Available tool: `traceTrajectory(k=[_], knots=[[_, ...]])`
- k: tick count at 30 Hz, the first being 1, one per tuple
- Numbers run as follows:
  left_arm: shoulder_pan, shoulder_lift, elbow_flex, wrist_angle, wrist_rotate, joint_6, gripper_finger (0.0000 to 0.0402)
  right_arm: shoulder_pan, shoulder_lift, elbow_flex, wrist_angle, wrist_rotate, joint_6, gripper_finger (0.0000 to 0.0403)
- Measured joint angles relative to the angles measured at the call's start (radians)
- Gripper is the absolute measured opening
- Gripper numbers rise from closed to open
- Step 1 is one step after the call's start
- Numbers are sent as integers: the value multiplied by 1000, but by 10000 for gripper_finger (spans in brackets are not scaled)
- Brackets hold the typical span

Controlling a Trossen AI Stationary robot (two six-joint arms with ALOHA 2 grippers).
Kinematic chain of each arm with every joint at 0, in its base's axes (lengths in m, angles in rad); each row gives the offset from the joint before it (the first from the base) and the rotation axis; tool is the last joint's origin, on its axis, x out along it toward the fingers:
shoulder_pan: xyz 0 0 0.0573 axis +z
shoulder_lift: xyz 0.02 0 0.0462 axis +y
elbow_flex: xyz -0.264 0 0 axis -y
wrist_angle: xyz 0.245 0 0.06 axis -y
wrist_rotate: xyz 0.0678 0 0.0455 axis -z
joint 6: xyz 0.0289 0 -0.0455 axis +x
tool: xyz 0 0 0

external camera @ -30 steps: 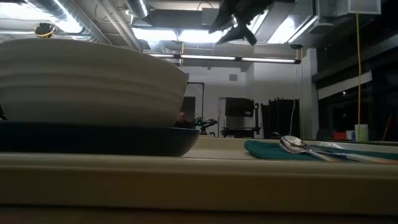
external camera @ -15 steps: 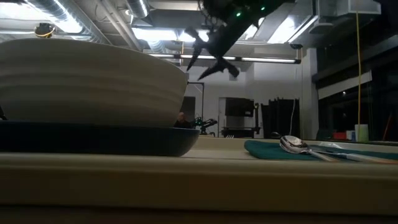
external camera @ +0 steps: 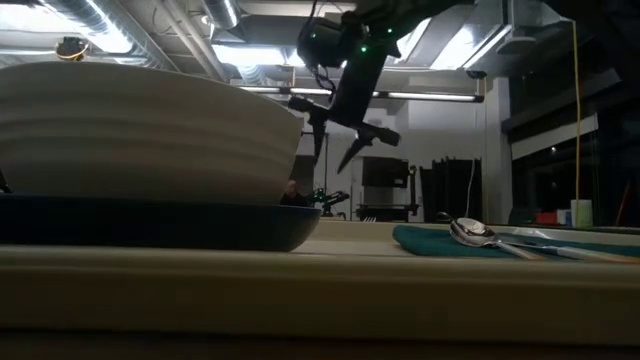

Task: Set up tray
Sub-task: Put the orange fork to the left of the orange spoon on the green napkin

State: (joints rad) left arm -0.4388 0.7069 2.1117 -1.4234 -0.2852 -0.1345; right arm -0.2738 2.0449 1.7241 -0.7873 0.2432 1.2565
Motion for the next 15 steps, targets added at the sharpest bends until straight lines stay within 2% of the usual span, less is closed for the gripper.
traceTrajectory(k=[6, 15], knots=[[1, -6, 0, -31, 31, 33, 13, 10, 58, 0, -29, -23, 121, 193], [1, -6, 2, -33, 198, 96, 12, 12, 128, 0, -24, -62, 234, 193]])
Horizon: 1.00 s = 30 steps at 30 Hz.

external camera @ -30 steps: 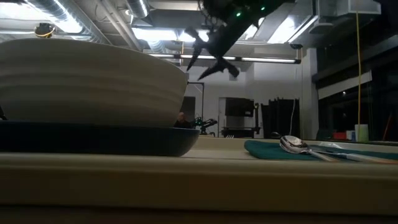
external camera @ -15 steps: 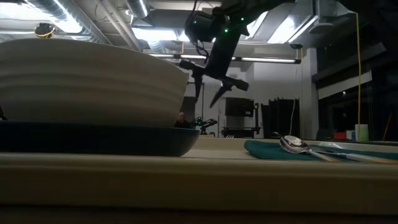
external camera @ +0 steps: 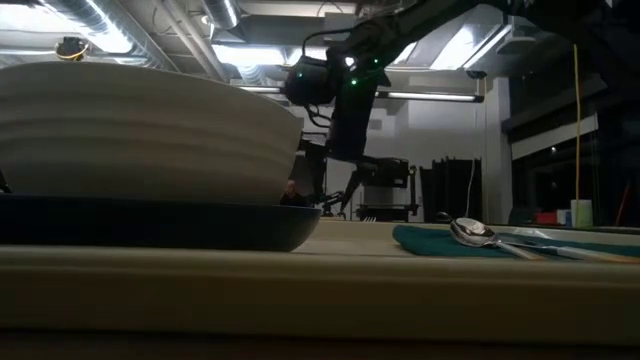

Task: Set up tray
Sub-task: Put the orange fork to the left of the orange spoon on the green napkin

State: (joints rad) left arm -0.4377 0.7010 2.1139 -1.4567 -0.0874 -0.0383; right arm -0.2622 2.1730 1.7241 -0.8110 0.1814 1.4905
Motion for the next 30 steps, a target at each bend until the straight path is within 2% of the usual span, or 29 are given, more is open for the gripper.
traceTrajectory(k=[15, 23, 30], knots=[[0, -4, 41, -37, 28, 24, 13, -4, 19, -1, -122, 19, 235, 193], [0, -4, 66, -47, 56, 60, 12, -31, 52, 0, -10, -67, 285, 193], [0, -8, 67, -63, 56, 60, 15, -35, 66, -1, -30, -104, 345, 193]])
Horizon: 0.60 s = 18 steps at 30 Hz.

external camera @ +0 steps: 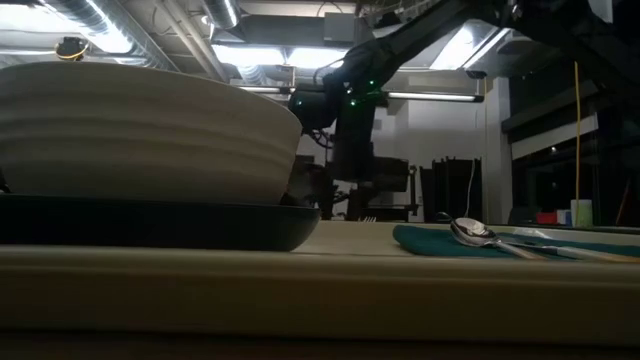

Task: Set up tray
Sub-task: Put the orange fork to the left of the orange spoon on the green napkin

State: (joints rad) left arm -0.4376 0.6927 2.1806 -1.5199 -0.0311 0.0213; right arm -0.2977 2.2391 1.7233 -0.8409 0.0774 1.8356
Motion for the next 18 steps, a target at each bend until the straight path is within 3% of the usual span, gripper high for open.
traceTrajectory(k=[14, 18], knots=[[0, -1, -1, -30, 0, -6, 14, -13, 0, 0, -69, 6, 128, 192], [0, -1, -1, -30, 0, -1, 17, -14, 0, 0, -85, 7, 130, 176]])
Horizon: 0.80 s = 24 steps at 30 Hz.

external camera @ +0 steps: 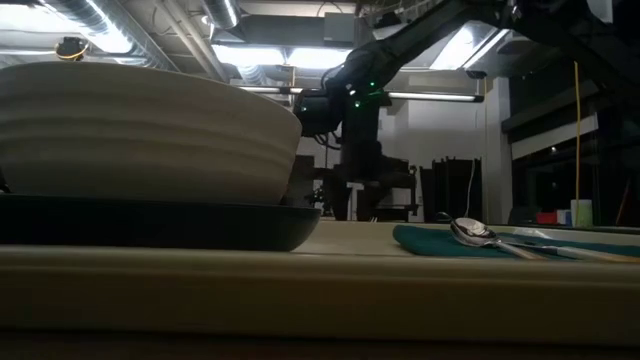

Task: Set up tray
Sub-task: Put the orange fork to the left of the orange spoon on the green napkin

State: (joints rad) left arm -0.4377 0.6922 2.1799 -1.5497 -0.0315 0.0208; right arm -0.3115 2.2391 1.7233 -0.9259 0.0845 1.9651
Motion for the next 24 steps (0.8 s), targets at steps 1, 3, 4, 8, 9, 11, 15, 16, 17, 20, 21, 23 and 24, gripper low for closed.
traceTrajectory(k=[1, 3, 4, 8, 9, 11, 15, 16, 17, 20, 21, 23, 24], knots=[[0, 0, 0, 0, 0, 0, 17, 0, 0, 0, 0, 0, 1, 170], [0, 0, 0, -1, 0, 0, 17, 0, 0, 0, -1, 0, 2, 155], [0, 0, 0, -3, 0, 1, 16, 0, 0, 0, -2, 0, 2, 148], [0, 0, 0, -9, 0, 1, 14, 0, 0, 0, 2, 0, -4, 123], [0, 0, 0, -13, 0, 1, 13, 0, 0, 0, 6, 0, -7, 119], [0, 0, 0, -23, 0, 1, 13, 0, 0, 0, 23, -2, -21, 112], [0, 0, 0, -23, 0, 1, 16, -7, 0, 0, 30, -32, -85, 108], [0, 0, 0, -23, 0, 1, 17, -11, 0, 0, 29, -46, -98, 109], [0, 0, 0, -23, 0, 2, 17, -16, 0, 0, 28, -59, -111, 109], [0, 0, 0, -23, 0, 2, 16, -29, 0, 0, 23, -78, -119, 110], [0, 0, 0, -23, 0, 2, 16, -33, 0, 0, 22, -80, -123, 110], [0, -1, 0, -22, 4, 1, 15, -42, 0, 0, 23, -96, -141, 109], [0, -3, -1, -22, 14, 1, 15, -47, 0, 0, 22, -109, -149, 109]])
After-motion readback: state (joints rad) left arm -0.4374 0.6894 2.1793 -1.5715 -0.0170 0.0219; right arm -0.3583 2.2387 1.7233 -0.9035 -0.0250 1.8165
